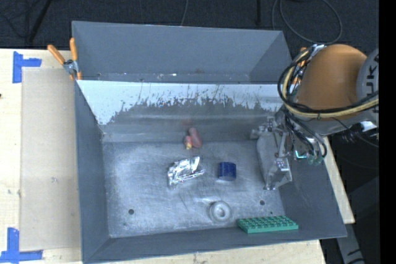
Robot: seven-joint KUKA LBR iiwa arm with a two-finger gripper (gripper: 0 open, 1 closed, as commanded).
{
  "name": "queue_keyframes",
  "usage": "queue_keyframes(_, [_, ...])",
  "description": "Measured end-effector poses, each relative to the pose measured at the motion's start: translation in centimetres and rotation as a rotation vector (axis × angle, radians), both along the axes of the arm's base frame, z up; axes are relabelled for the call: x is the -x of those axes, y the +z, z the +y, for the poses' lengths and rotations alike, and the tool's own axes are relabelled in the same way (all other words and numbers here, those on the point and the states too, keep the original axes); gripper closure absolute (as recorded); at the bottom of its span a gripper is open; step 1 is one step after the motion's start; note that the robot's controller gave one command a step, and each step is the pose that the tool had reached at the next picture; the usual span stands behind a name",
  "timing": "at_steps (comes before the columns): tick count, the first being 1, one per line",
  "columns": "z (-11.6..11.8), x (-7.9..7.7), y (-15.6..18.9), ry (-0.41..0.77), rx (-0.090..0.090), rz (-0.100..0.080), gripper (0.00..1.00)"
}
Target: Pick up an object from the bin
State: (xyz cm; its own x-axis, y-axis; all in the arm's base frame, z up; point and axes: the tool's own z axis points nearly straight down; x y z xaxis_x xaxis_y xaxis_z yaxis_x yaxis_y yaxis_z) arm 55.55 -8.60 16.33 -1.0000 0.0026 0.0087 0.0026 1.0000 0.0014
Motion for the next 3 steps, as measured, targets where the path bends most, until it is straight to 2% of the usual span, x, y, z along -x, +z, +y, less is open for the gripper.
queue_keyframes(1, [7.0, -3.9, -8.8, 0.237, -0.002, -0.01, 0.0])
queue_keyframes(2, [7.0, -4.2, -8.3, 0.239, 0.0, -0.018, 1.0])
queue_keyframes(3, [9.2, -2.2, 6.0, 0.257, 0.0, -0.017, 1.0])
